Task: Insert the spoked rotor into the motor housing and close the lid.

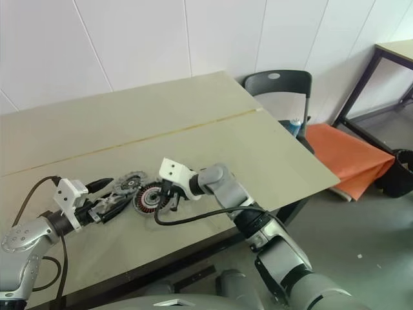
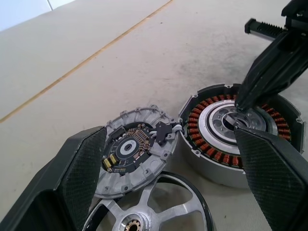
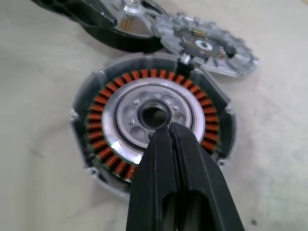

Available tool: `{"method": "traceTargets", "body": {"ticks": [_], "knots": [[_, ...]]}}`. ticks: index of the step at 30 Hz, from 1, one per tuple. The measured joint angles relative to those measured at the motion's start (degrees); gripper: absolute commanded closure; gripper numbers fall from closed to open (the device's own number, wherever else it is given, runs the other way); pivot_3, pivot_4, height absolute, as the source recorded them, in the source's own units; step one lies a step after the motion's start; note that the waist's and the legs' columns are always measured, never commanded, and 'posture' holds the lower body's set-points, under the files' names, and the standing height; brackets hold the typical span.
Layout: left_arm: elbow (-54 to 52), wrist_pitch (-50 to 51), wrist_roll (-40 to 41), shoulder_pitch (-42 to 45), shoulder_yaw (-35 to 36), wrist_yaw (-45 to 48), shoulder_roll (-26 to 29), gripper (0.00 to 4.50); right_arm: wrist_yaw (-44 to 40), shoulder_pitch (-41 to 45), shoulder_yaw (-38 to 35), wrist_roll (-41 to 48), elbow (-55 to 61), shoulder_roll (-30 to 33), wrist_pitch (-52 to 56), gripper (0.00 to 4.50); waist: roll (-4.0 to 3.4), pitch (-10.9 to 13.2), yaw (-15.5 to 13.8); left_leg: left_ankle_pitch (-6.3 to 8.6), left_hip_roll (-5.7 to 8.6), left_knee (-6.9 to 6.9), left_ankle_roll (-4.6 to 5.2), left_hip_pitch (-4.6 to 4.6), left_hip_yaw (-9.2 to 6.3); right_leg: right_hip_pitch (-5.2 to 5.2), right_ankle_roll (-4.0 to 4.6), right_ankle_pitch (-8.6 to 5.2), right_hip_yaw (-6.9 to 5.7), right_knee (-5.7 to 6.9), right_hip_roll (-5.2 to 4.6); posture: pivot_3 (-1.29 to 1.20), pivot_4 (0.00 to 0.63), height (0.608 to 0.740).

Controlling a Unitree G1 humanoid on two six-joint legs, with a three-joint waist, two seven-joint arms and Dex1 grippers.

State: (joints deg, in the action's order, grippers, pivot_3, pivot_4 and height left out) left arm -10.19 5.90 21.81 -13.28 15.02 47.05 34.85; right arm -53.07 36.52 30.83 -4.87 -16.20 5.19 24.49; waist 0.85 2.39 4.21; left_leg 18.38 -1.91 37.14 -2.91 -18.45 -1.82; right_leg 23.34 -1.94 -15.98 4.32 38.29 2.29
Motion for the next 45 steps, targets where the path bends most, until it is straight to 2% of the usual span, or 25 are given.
{"method": "traceTargets", "body": {"ticks": [8, 17, 21, 27, 34, 40, 45], "knots": [[0.0, 0.0, 0.0, -0.1, 0.0, -0.1, 0.0, 0.0, 3.1, 0.2, 0.3, -0.8, -3.1, -2.4, -2.4, 4.47, -0.02, 0.0, 0.1, 0.0, -0.02, -0.01, 0.0, 0.03, -0.01, -0.01, 0.0, 0.0, 0.0, 0.01, 0.03, 0.0, 0.0, 0.74], [0.0, 0.0, 0.0, -0.1, 0.1, -0.3, 0.1, 0.0, 2.0, 2.6, -0.2, -0.4, -7.1, -5.4, -2.2, 4.47, -0.02, 0.0, 1.2, 0.0, -0.04, -0.09, 0.0, -0.01, -0.04, 0.01, 0.0, 0.0, 0.0, -0.02, 0.0, 0.0, 0.0, 0.74], [0.0, 0.0, 0.0, -0.1, 0.2, -0.4, 0.1, 0.0, 0.4, 2.6, -1.2, 1.7, -8.9, -8.2, -1.4, 4.47, -0.03, 0.0, 1.9, 0.01, -0.07, -0.12, 0.01, -0.07, -0.04, 0.11, 0.0, 0.01, 0.04, -0.02, 0.03, 0.0, 0.0, 0.74], [0.0, -0.1, 0.1, -0.6, 0.7, -0.4, 0.4, 0.0, 0.5, 2.7, -3.3, 4.5, -8.9, -11.4, -0.8, 4.47, -0.04, 0.0, 1.3, 0.0, -0.03, -0.06, 0.01, -0.09, -0.05, 0.07, -0.01, 0.0, 0.02, -0.03, -0.1, 0.0, 0.0, 0.74], [0.0, -0.1, 0.1, -0.5, 1.1, -0.3, 0.6, 0.0, 1.7, 3.0, -3.7, 4.8, -9.0, -11.3, -1.4, 4.47, -0.03, 0.0, 1.4, 0.0, 0.01, -0.05, 0.0, -0.11, -0.04, 0.06, -0.02, 0.0, 0.02, -0.08, -0.16, 0.0, 0.0, 0.74], [0.0, 0.0, 0.1, -0.3, 1.1, 0.0, 0.7, 0.0, 5.7, 4.1, -3.6, 1.6, -13.6, -10.5, -5.2, 4.47, -0.03, 0.0, 1.5, 0.0, 0.01, -0.06, 0.0, -0.11, -0.04, 0.06, -0.02, 0.0, 0.02, -0.08, -0.15, 0.0, 0.0, 0.74], [0.0, 0.0, 0.1, -0.3, 1.1, 0.1, 0.7, 0.0, 4.1, 4.5, -2.1, 0.3, -15.0, -8.2, -7.9, 4.47, -0.03, 0.0, 1.5, 0.0, 0.01, -0.07, 0.01, -0.11, -0.04, 0.05, -0.02, 0.0, 0.02, -0.1, -0.16, 0.0, 0.0, 0.74]]}}
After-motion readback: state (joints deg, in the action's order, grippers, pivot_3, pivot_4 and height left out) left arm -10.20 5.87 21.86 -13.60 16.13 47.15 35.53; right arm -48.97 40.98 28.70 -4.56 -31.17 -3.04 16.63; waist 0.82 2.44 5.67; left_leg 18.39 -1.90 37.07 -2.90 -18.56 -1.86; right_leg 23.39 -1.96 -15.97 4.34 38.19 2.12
